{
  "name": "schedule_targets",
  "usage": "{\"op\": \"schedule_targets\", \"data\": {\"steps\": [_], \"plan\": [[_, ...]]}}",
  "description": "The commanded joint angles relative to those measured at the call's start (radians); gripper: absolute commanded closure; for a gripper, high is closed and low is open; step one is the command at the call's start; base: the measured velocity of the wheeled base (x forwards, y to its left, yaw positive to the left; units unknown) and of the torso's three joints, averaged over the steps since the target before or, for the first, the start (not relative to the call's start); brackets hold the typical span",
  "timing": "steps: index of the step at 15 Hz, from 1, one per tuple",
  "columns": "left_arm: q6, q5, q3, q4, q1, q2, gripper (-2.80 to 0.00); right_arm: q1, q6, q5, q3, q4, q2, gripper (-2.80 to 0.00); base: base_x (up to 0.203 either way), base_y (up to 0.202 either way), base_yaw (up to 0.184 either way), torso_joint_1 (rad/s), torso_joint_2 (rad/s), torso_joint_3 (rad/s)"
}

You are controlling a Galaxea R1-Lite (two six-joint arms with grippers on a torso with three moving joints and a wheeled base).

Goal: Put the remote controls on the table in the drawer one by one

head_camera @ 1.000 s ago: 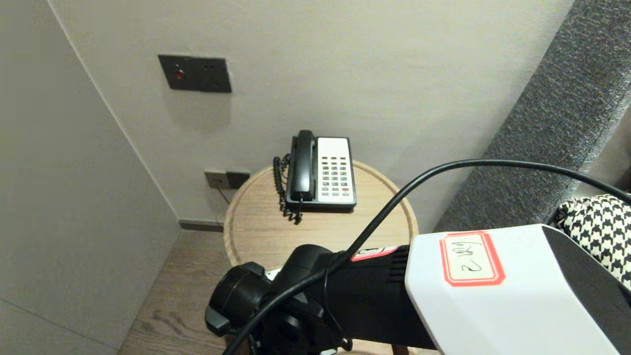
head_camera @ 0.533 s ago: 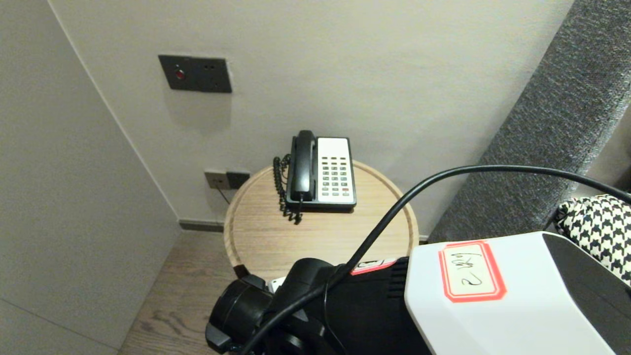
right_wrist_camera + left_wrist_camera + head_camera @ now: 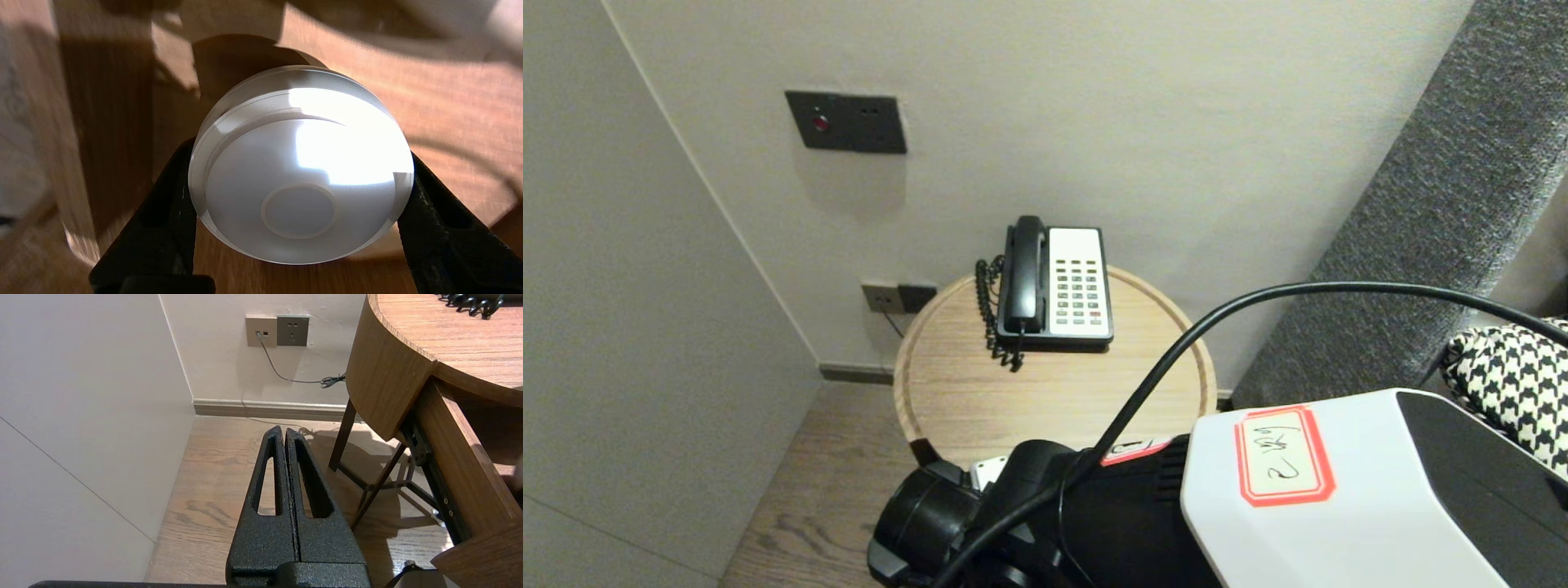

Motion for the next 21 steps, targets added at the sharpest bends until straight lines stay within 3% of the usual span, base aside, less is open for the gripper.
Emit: {"op": "schedule_targets", "data": {"steps": [1,21], "plan": [[0.0,0.0,0.0,0.0,0.0,0.0,0.0,0.002,0.008,-0.024,0.009,-0.016,0.006,0.0,0.0,0.0,0.0,0.0,0.0,0.0],[0.0,0.0,0.0,0.0,-0.001,0.0,0.0,0.005,0.026,-0.028,0.031,-0.035,0.02,0.0,0.0,0.0,0.0,0.0,0.0,0.0]]}}
